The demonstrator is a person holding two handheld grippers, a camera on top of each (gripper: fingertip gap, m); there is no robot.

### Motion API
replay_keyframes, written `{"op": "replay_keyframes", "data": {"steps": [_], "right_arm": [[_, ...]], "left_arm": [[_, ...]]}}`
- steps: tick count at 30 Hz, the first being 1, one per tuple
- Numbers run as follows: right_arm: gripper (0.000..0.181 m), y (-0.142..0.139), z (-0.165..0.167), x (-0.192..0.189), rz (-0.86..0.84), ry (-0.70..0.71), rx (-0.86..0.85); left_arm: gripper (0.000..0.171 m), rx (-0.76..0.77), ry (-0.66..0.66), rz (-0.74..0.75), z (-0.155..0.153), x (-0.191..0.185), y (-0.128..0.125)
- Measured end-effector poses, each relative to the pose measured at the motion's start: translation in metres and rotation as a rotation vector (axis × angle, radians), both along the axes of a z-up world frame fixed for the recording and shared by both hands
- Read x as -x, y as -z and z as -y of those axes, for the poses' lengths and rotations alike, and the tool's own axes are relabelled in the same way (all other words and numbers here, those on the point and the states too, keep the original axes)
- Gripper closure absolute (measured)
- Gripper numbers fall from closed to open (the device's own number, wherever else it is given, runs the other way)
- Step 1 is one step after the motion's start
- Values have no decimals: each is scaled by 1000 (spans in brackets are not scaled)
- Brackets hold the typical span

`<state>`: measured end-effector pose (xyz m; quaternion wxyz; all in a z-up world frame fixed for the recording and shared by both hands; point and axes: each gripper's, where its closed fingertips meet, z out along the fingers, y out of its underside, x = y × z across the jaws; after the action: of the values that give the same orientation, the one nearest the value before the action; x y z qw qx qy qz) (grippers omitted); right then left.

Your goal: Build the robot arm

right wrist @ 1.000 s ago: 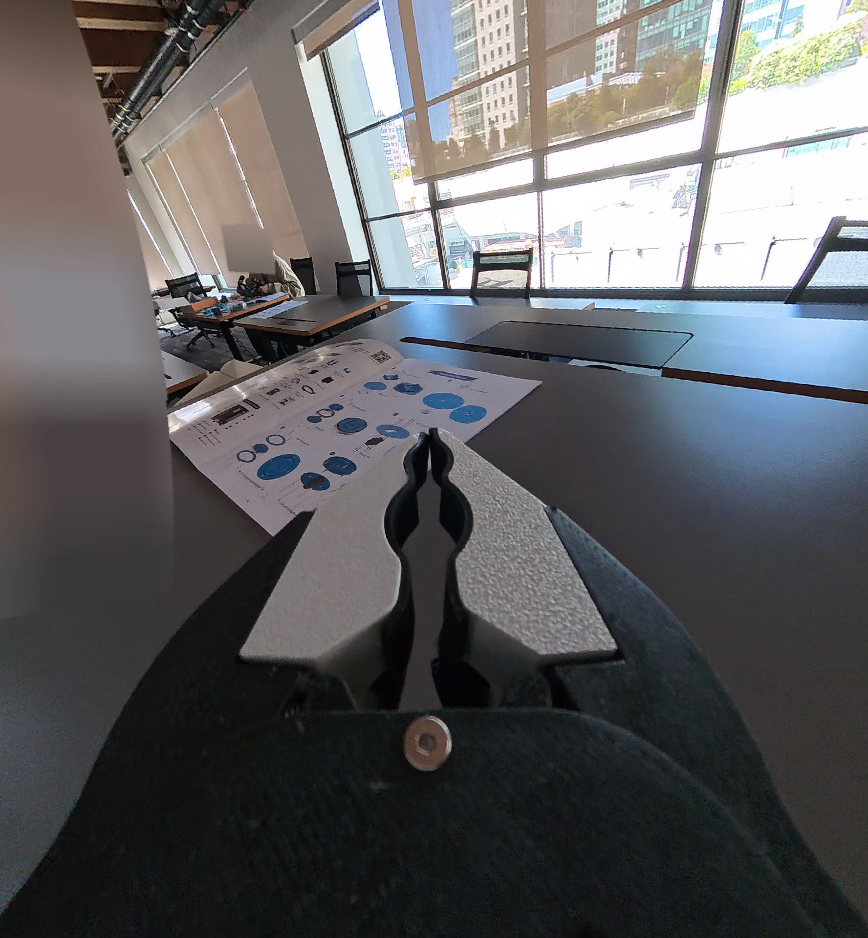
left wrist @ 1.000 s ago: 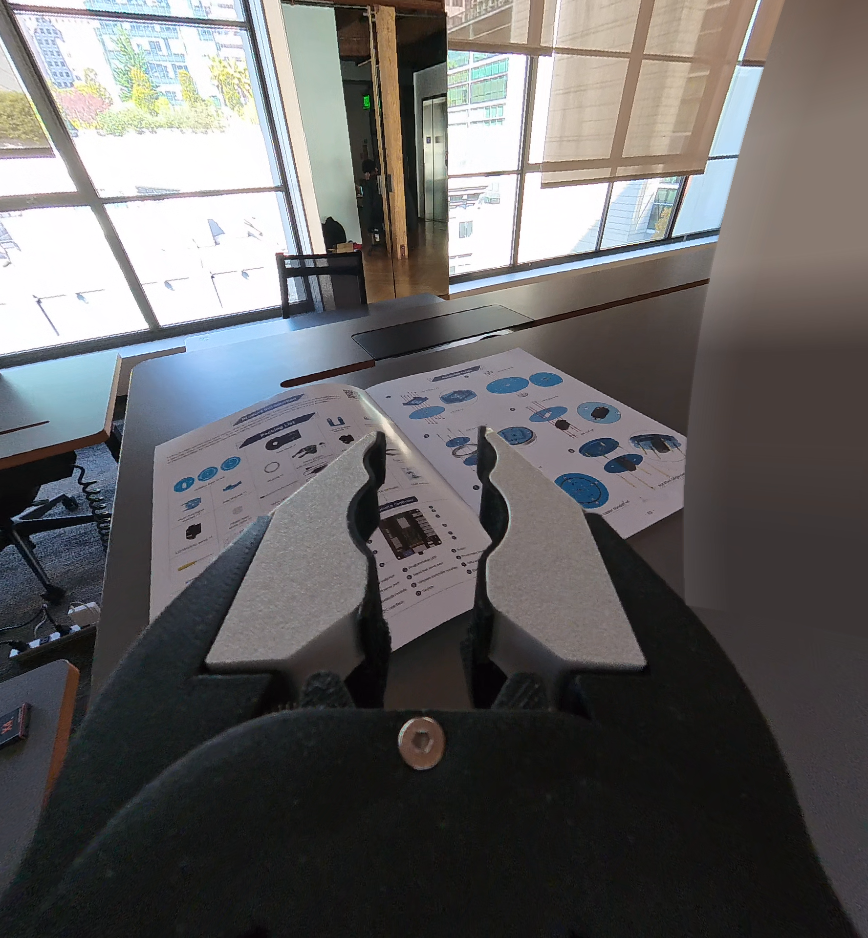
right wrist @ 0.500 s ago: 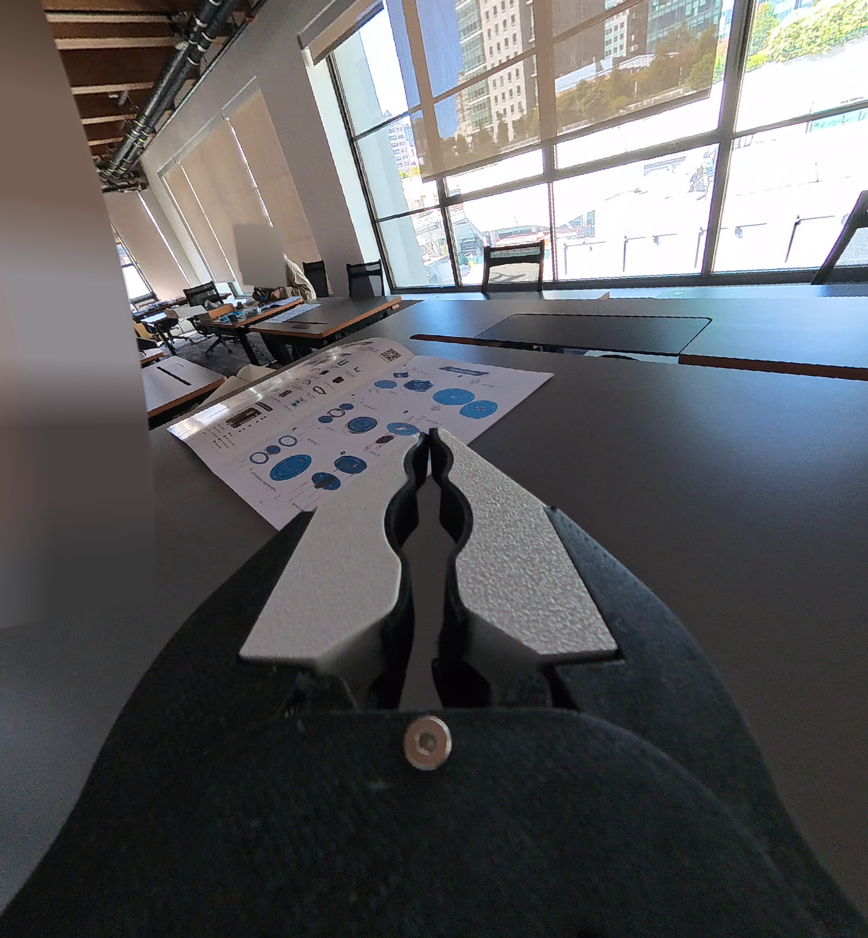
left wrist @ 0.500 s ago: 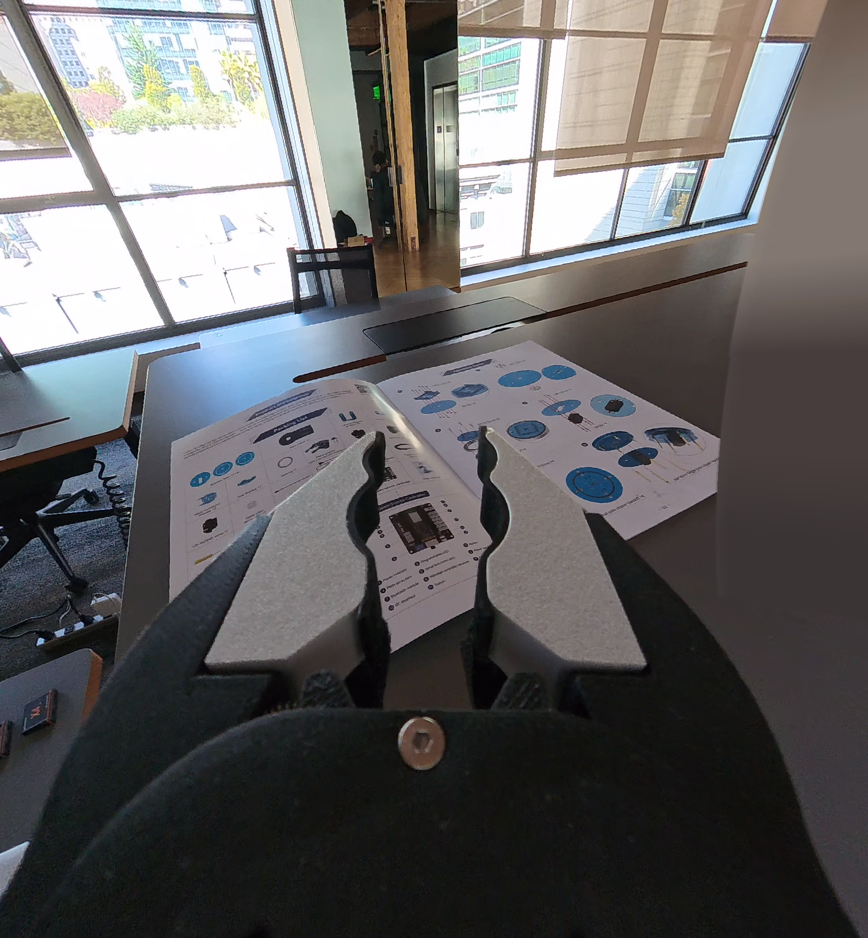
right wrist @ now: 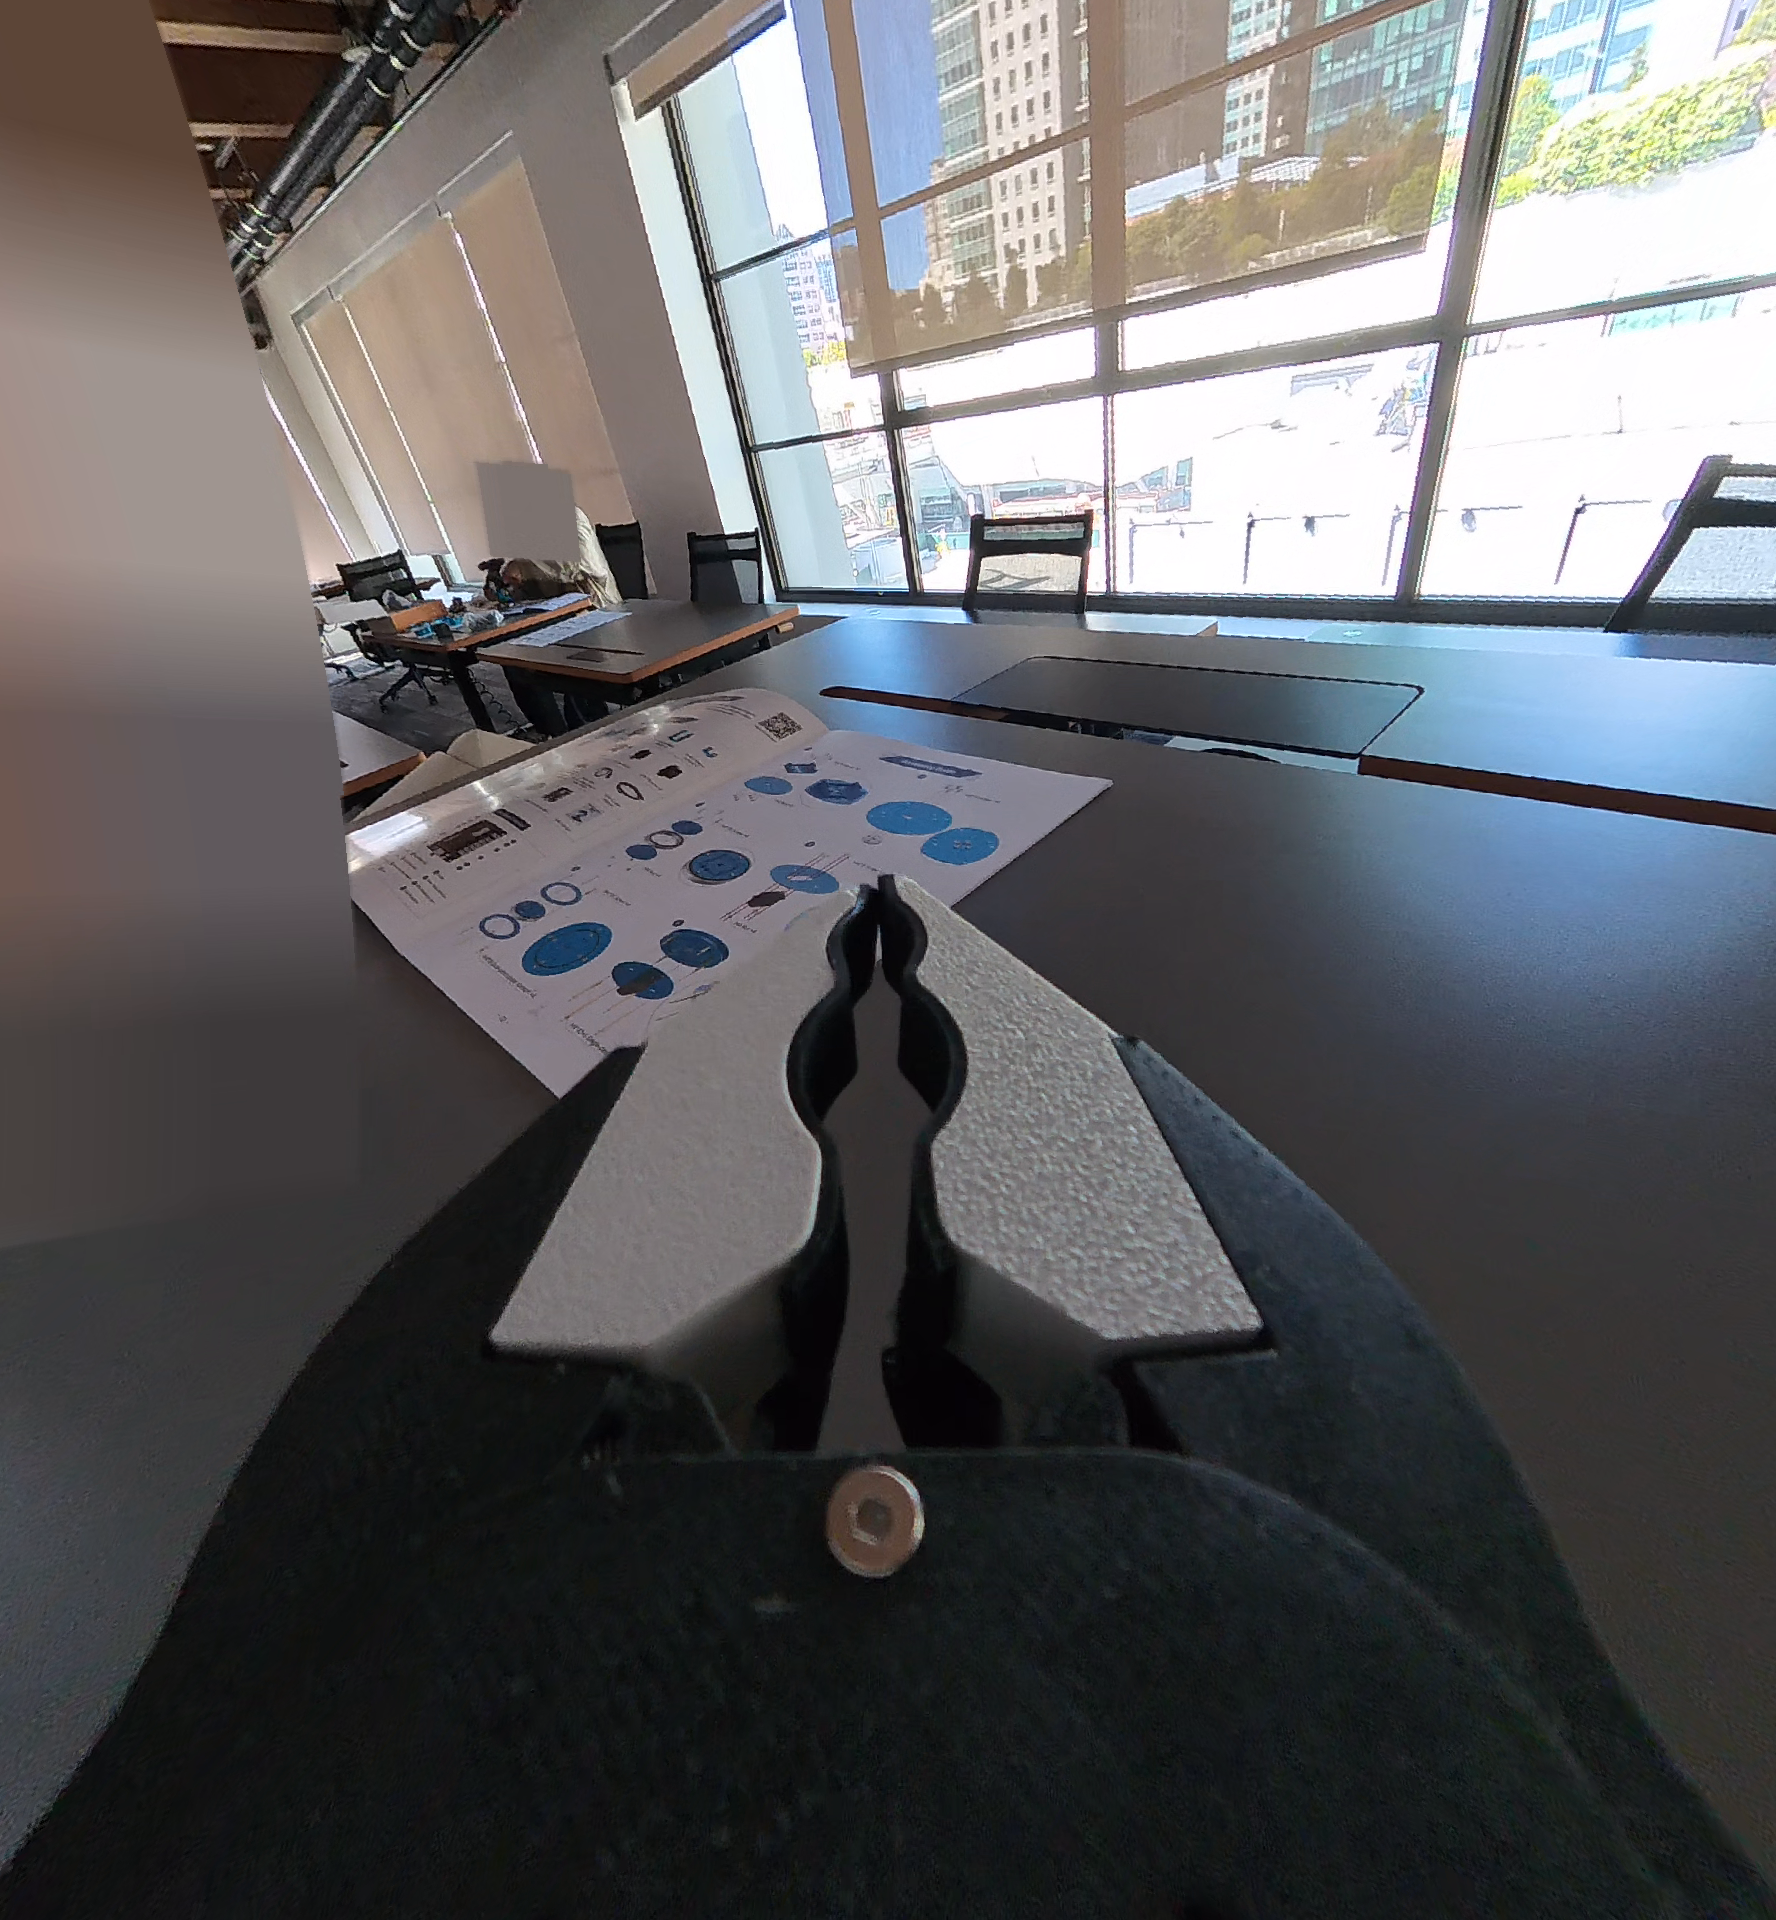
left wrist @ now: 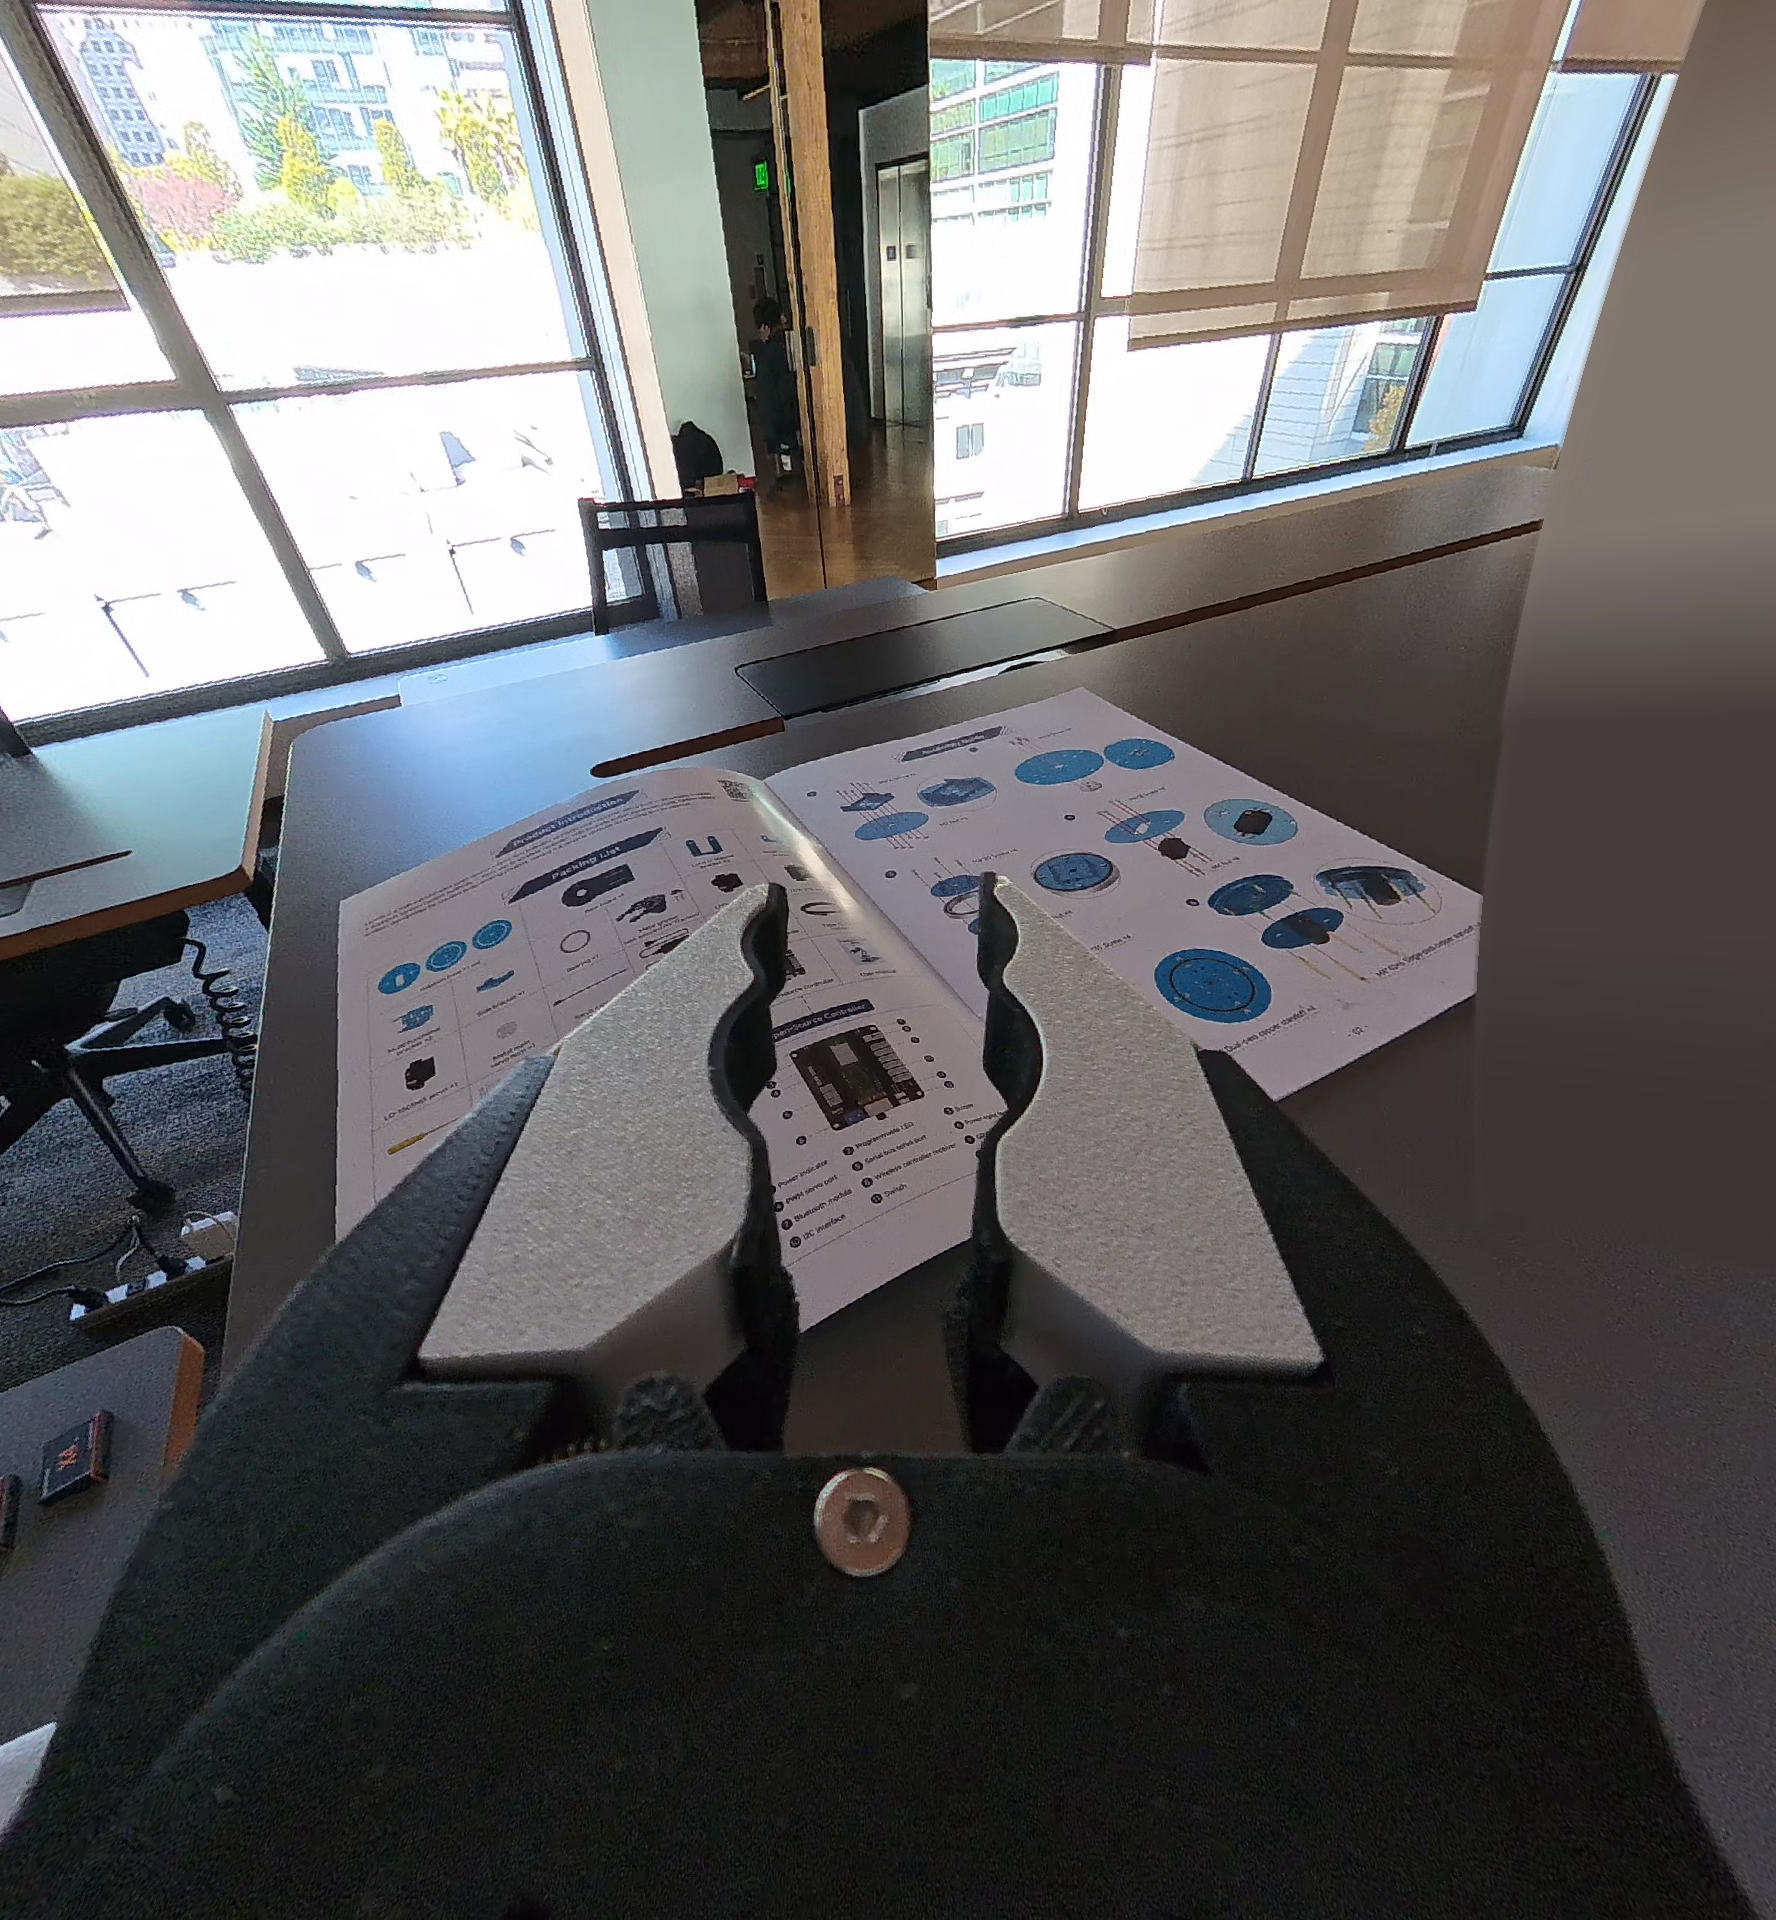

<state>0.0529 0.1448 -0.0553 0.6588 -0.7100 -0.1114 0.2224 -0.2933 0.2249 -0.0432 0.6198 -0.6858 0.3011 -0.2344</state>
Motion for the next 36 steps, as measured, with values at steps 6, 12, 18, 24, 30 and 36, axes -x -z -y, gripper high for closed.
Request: {"op": "replay_keyframes", "data": {"steps": [6,12,18,24,30,36], "right_arm": [[181,2,-1,0,-12,-5,13],[181,1,-2,1,-13,-3,10],[181,7,-8,16,-43,-29,36],[181,15,-11,34,34,-51,39],[181,17,-12,37,129,-42,25],[181,13,-11,35,163,-26,-1]], "left_arm": [[137,-2,1,-1,0,0,-1],[137,1,3,-3,0,0,1],[137,14,4,4,-1,2,3],[135,24,23,-3,2,-1,5],[135,0,6,13,2,4,-2],[135,3,-9,9,-1,7,-1]]}}
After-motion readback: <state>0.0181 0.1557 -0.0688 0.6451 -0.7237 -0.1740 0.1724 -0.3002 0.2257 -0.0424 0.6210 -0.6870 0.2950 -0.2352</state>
